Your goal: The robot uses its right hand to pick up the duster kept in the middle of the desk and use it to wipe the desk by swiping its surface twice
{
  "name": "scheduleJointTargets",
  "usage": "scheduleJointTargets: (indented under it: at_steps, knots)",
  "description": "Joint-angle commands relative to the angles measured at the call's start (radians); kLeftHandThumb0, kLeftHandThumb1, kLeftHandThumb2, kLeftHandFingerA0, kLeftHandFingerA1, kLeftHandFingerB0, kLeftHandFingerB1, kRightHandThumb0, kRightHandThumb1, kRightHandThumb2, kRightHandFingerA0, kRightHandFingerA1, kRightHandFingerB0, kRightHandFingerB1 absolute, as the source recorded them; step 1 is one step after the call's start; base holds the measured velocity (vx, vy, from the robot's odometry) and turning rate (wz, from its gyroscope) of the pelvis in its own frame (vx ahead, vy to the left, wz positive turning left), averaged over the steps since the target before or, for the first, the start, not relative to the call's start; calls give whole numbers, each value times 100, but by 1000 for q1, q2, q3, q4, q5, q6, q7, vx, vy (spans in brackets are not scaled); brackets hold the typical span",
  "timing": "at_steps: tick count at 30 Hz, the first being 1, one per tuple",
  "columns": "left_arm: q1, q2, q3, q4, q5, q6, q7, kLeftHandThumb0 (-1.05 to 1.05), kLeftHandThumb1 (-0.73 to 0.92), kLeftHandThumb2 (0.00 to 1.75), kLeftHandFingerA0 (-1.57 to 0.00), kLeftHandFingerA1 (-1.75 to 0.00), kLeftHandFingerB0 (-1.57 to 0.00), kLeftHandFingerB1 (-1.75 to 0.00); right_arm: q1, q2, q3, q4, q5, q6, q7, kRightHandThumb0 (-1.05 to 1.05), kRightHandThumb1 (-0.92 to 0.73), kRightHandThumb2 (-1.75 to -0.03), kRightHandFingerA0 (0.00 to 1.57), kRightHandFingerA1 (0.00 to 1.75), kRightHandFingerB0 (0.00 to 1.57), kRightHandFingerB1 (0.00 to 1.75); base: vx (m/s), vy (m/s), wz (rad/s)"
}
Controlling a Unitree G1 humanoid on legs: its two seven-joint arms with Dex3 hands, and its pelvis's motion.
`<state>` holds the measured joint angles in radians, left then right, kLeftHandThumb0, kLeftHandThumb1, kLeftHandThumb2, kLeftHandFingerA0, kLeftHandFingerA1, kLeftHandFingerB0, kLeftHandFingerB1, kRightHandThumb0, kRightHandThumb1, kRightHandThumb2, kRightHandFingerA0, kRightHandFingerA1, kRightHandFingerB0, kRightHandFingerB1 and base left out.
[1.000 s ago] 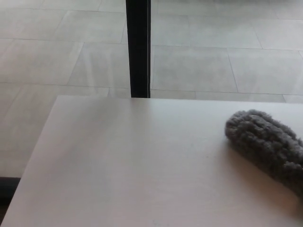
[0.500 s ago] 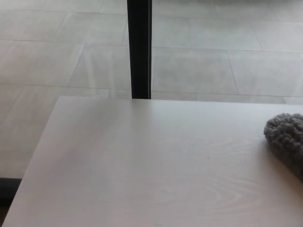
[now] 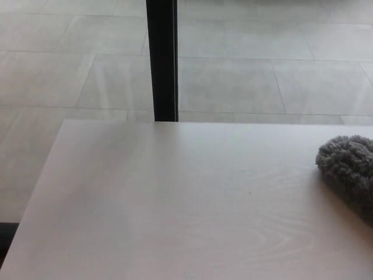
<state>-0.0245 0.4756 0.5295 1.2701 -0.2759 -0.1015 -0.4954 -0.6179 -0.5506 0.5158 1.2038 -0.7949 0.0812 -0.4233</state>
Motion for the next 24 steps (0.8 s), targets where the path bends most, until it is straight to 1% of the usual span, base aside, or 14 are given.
scheduleJointTargets:
  at_steps: [1, 4, 7, 9, 10, 11, 14, 15, 16, 19, 21, 22, 23, 24]
  knots:
    - [14, 14, 2, -12, -14, -4, -6, -46, 57, 58, -52, -69, -56, -48, -105, -47, -218, -86, 347, -54, 714, -105, -73, -66, 0, 0, 0, 0, 0, 0, 0]
    - [20, 14, 4, -2, -14, -5, -2, -46, 58, 58, -51, -67, -56, -46, -111, -78, -260, -120, 383, -43, 737, -105, -69, -65, 0, 0, 0, 0, 0, 0, 0]
    - [26, 14, -4, -12, -7, -11, 0, -47, 59, 57, -50, -68, -57, -47, -68, -127, -350, -188, 475, -90, 762, -105, -66, -62, 0, 0, 0, 0, 0, 0, 0]
    - [30, 13, -4, -15, -8, -11, -2, -47, 59, 57, -50, -68, -57, -47, -57, -130, -369, -205, 485, -91, 770, -105, -66, -62, 0, 0, 0, 0, 0, 0, 0]
    - [34, 12, -5, -19, -7, -11, -4, -42, 60, 57, -48, -64, -55, -47, -24, -143, -407, -261, 528, -89, 778, -105, -68, -66, 0, 0, 0, 0, 0, 0, 0]
    - [34, 13, -4, -16, -9, -5, -8, -46, 57, 58, -51, -69, -55, -48, 71, -192, -469, -415, 584, -72, 759, -100, -49, -84, 0, 0, 0, 0, 0, 0, 0]
    - [37, 11, 4, -14, -18, 0, -6, -44, 59, 58, -56, -71, -57, -48, 179, -226, -569, -560, 620, -46, 718, -89, -45, -79, 0, 0, 0, 5, 0, 0, 0]
    - [38, 10, 4, -15, -17, 0, -6, -44, 59, 58, -56, -71, -57, -48, 183, -225, -575, -564, 618, -44, 723, -89, -45, -79, 0, 0, 0, 5, 0, 0, 0]
    - [40, 10, -4, -11, -7, -12, 0, -44, 60, 58, -54, -68, -58, -48, 260, -246, -642, -648, 631, -39, 684, -91, -52, -87, 0, 12, 4, 0, 0, 0, 0]
    - [47, 10, -2, -12, -9, -14, 1, -43, 58, 57, -55, -65, -58, -48, 402, -255, -823, -785, 668, 13, 663, -95, -56, -87, 0, 7, 11, 8, 0, 0, 0]
    - [50, 11, 0, -18, -12, -16, -2, -43, 58, 57, -54, -66, -57, -48, 449, -257, -890, -801, 680, 2, 668, -97, -57, -89, 0, 8, 11, 6, 0, 0, 0]
    - [47, 13, 3, -16, -14, -14, -4, -44, 58, 57, -53, -64, -55, -47, 505, -260, -965, -800, 698, -3, 670, -97, -57, -90, 0, 13, 9, 13, 0, 0, 0]
    - [47, 15, 4, -16, -16, -16, -7, -45, 56, 58, -52, -63, -54, -47, 547, -253, -1033, -803, 706, 19, 659, -87, -49, -90, 0, 23, 0, 26, 0, 0, 0]
    - [44, 17, 2, -10, -11, -20, 2, -43, 59, 58, -55, -64, -57, -46, 606, -234, -1116, -803, 719, 38, 638, -90, -52, -87, 0, 18, 2, 24, 0, 0, 0]
